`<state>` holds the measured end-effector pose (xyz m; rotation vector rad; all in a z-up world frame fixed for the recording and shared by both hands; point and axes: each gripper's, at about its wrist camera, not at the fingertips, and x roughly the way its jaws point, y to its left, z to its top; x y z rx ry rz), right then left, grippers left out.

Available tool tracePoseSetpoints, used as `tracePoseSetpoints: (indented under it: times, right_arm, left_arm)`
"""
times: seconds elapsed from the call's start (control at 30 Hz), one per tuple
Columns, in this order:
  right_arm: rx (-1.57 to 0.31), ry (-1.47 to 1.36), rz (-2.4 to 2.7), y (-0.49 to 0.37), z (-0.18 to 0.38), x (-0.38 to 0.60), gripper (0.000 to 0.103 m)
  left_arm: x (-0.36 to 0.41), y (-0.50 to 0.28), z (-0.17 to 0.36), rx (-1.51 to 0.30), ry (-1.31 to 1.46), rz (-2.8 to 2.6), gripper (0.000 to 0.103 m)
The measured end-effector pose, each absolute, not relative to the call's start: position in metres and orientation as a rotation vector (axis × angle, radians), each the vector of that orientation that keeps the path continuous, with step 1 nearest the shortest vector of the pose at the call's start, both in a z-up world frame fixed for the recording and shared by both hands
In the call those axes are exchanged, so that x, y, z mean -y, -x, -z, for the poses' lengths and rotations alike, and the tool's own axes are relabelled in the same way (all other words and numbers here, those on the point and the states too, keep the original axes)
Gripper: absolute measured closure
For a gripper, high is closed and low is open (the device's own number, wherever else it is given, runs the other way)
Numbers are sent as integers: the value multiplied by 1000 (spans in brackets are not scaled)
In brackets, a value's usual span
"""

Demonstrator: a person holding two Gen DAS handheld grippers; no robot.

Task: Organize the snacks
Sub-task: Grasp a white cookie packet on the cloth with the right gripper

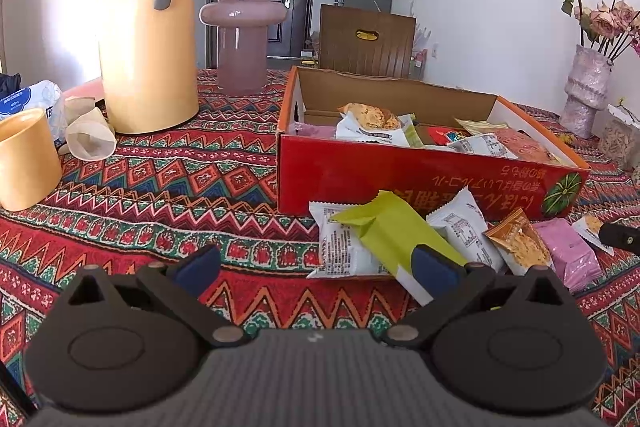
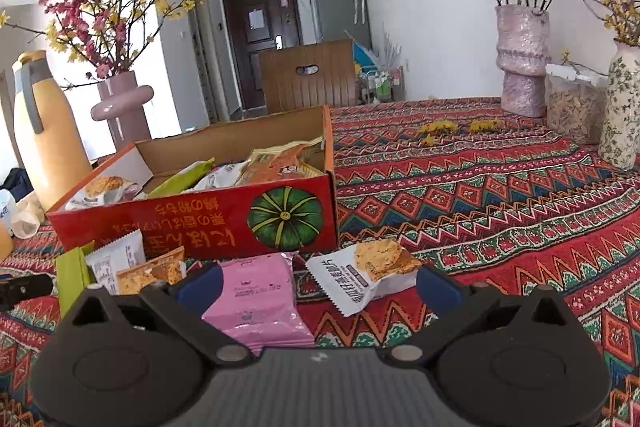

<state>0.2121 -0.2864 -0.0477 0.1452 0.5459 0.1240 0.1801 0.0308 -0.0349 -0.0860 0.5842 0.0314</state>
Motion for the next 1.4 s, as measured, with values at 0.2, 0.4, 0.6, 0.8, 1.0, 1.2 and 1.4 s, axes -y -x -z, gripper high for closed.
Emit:
tracePoseSetpoints:
  times: [0.2,0.4,0.6,0.8,1.0,1.2,1.4]
  right_arm:
    - [-639,-25,-97,-240,51,299,0]
    - [-746,9,-138,-269,63,308,0]
    - [-772,3,-125,-287,70,311,0]
    - [-765,1,-106,-292,71,308,0]
    - [-748,-12,-113,-291,70,310,15]
    - [-691,-7,-121,-280,68,309,51]
    - [-645,14,-108,-271,66,305,58]
  left_arm:
    - [-32,-180,35,-586,93,-29,0]
    - [-32,-181,35,-589,94,-32,0]
    - [-32,-181,36,-591,95,-32,0]
    - [-32,-181,36,-591,95,-32,0]
    - [-32,-181,36,-592,96,-33,0]
    - [-33,-180,36,-591,103,-36,0]
    - [-33,-180,36,-590,106,-36,0]
